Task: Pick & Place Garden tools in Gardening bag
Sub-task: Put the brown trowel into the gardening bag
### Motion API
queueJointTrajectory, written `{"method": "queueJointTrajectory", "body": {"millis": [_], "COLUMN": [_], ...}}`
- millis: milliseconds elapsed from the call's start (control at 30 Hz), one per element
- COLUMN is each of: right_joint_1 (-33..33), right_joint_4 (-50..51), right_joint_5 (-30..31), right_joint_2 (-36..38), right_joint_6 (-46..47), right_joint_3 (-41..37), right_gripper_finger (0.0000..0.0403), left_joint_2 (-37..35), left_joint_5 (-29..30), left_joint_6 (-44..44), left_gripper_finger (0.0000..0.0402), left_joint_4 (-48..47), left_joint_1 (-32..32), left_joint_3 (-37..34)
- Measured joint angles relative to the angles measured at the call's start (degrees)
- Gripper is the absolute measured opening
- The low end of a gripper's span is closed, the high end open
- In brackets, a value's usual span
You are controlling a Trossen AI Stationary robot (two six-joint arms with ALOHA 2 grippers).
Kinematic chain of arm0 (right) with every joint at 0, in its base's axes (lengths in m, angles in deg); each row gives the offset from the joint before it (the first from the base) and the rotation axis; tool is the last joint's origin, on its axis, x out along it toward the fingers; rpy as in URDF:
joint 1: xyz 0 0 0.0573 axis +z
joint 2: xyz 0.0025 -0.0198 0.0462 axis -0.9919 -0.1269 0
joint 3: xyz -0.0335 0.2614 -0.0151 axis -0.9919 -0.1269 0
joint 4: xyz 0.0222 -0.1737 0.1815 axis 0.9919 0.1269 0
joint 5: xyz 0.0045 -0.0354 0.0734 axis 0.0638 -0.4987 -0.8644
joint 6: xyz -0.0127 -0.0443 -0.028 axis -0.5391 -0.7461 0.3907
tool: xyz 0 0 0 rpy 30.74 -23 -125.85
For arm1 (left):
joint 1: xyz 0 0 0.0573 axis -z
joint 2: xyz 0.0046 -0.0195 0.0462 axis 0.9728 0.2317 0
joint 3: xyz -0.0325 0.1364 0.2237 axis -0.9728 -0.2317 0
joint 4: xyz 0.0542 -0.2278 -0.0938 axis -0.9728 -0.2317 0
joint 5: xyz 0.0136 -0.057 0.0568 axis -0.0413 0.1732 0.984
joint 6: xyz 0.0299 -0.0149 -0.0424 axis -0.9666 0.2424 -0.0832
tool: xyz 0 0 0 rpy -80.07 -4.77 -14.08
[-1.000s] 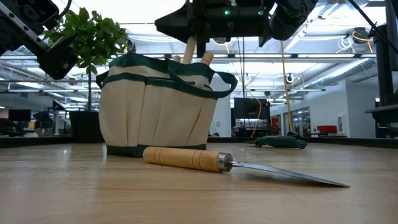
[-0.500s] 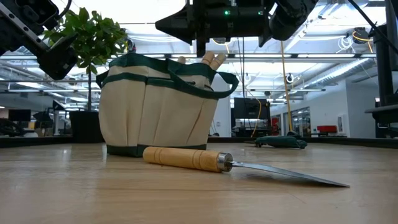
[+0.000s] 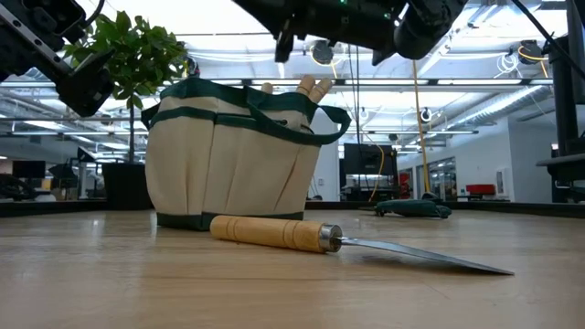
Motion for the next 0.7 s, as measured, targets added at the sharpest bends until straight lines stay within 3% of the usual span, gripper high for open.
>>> {"method": "queueJointTrajectory", "body": {"millis": [233,433,700], "right_joint_1": [2.2,5.9,11.8], "right_joint_4": [0.7,9.7,33.3], "right_joint_5": [-8.9,-8.9,-4.3], "right_joint_2": [1.2,5.2,10.8], "right_joint_6": [-0.3,-6.8,-15.3], "right_joint_3": [0.0,0.0,0.0], "right_gripper_finger": [0.0001,0.0001,0.0001], "left_joint_2": [0.0,0.0,0.1], "left_joint_5": [0.0,0.0,0.1], "left_joint_6": [0.0,0.1,0.2], "left_gripper_finger": [0.039,0.039,0.039], "left_joint_4": [-0.2,-0.9,-0.9], "left_joint_1": [0.0,0.0,0.0], "left_joint_3": [0.0,0.0,0.0]}}
